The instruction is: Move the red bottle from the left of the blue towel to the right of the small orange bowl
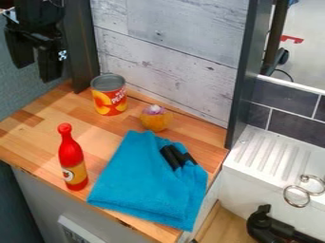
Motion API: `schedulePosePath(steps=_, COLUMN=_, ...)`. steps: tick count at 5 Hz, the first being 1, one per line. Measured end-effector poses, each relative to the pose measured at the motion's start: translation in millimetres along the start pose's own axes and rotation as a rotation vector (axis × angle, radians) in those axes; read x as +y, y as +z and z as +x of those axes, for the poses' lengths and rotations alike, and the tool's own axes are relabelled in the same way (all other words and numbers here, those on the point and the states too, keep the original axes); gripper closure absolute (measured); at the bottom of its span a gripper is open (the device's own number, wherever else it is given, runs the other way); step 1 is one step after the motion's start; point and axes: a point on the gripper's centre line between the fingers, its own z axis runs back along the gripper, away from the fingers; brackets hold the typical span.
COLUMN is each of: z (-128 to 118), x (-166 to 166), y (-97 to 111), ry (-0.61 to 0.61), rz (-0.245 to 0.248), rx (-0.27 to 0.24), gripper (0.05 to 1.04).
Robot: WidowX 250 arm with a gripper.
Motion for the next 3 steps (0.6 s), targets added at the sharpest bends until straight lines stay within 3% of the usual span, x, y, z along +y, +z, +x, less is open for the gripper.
schedulePosePath(steps=3, z=-2, x=-31, y=-13, ry=-0.091, rz=-0.09, rx=0.028, gripper=0.083)
